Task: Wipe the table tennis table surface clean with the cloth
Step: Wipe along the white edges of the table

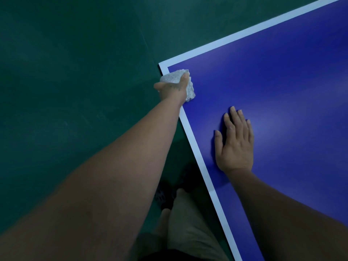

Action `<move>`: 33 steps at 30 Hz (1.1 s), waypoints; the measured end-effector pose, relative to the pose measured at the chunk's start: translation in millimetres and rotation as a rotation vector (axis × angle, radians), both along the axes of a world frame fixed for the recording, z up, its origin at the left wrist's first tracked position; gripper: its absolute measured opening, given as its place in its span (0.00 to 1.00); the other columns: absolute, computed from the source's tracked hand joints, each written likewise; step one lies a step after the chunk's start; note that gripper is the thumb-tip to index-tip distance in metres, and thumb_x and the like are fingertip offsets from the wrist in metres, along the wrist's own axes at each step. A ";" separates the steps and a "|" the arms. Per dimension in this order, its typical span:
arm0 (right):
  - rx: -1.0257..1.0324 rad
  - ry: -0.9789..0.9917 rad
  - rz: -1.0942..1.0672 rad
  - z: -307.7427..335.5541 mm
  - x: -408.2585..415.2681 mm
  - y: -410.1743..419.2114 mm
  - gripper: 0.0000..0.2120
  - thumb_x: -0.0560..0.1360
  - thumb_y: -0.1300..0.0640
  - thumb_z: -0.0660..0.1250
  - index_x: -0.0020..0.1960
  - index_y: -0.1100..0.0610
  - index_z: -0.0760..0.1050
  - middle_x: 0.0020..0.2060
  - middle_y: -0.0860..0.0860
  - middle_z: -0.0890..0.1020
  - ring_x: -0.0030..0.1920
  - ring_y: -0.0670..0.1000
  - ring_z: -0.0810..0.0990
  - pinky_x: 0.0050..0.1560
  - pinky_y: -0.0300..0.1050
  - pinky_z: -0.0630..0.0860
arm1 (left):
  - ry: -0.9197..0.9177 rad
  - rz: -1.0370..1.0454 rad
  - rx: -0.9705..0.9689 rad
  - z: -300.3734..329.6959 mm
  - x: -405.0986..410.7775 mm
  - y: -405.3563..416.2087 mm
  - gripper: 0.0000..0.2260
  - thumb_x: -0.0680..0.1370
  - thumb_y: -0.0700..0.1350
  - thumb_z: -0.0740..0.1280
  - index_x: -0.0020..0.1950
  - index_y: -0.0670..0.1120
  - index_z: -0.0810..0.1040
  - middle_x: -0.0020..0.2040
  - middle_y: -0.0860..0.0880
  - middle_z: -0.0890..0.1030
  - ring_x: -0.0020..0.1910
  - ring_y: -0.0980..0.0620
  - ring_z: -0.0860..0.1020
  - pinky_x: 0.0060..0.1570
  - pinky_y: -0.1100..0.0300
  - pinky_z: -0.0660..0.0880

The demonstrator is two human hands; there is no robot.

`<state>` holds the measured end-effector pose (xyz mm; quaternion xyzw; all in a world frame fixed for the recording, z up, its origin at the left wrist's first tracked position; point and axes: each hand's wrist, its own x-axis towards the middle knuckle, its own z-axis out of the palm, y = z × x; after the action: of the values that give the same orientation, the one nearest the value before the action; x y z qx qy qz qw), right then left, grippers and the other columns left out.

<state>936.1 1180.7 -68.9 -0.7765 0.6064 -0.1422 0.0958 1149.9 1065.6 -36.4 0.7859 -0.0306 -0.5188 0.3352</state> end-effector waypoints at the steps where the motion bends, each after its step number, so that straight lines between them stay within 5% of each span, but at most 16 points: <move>1: 0.003 -0.002 0.000 0.3 0.6 0.4 0.24 0.86 0.53 0.62 0.80 0.62 0.69 0.83 0.56 0.64 0.85 0.57 0.59 0.83 0.63 0.56 | 0.004 -0.004 -0.022 1.5 -4.0 7.8 0.35 0.80 0.56 0.74 0.74 0.41 0.57 0.68 0.41 0.76 0.56 0.47 0.77 0.54 0.57 0.72; 4: 0.010 0.002 0.005 1.0 0.4 -0.2 0.25 0.86 0.54 0.62 0.80 0.62 0.68 0.84 0.56 0.64 0.85 0.57 0.59 0.84 0.62 0.55 | 0.016 -0.073 -0.028 -8.2 -28.7 50.4 0.30 0.80 0.53 0.75 0.68 0.43 0.58 0.64 0.40 0.79 0.53 0.48 0.82 0.47 0.57 0.78; 8: 0.026 0.014 0.004 0.2 -0.2 -0.2 0.25 0.86 0.54 0.62 0.80 0.63 0.68 0.84 0.56 0.64 0.85 0.57 0.58 0.84 0.62 0.55 | 0.065 -0.093 0.040 -10.9 -53.5 85.5 0.30 0.80 0.58 0.73 0.67 0.47 0.57 0.66 0.43 0.75 0.59 0.47 0.79 0.51 0.58 0.75; 18: 0.043 0.024 0.000 0.3 0.6 -2.5 0.25 0.86 0.53 0.62 0.80 0.63 0.69 0.83 0.56 0.64 0.85 0.57 0.58 0.84 0.61 0.54 | 0.026 0.000 0.027 -6.6 3.8 -8.7 0.37 0.78 0.56 0.76 0.73 0.42 0.56 0.69 0.42 0.74 0.63 0.44 0.78 0.69 0.50 0.75; 27: 0.029 0.008 0.006 -1.3 -2.9 -0.8 0.25 0.85 0.54 0.63 0.80 0.62 0.69 0.83 0.56 0.64 0.85 0.57 0.59 0.84 0.62 0.56 | 0.045 -0.078 0.032 -10.0 -29.1 52.7 0.33 0.77 0.54 0.78 0.66 0.44 0.58 0.56 0.43 0.79 0.44 0.54 0.80 0.42 0.60 0.76; 31: 0.044 0.002 0.004 0.0 -1.6 -1.0 0.26 0.86 0.53 0.62 0.80 0.62 0.68 0.83 0.56 0.64 0.85 0.57 0.59 0.84 0.63 0.57 | 0.112 -0.045 0.082 -4.2 -38.3 56.5 0.35 0.78 0.58 0.76 0.70 0.45 0.57 0.66 0.45 0.74 0.58 0.49 0.78 0.55 0.58 0.73; 33: 0.051 -0.001 0.005 0.8 -1.8 -1.6 0.25 0.86 0.53 0.62 0.80 0.62 0.68 0.83 0.56 0.64 0.85 0.57 0.59 0.84 0.63 0.57 | 0.091 -0.038 0.083 -3.4 -24.6 34.5 0.35 0.78 0.56 0.77 0.71 0.43 0.58 0.66 0.43 0.75 0.57 0.47 0.78 0.57 0.59 0.74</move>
<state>934.3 1179.1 -68.1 -0.7751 0.6080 -0.1267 0.1163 1125.3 1100.1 -39.8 0.7741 -0.0086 -0.5609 0.2934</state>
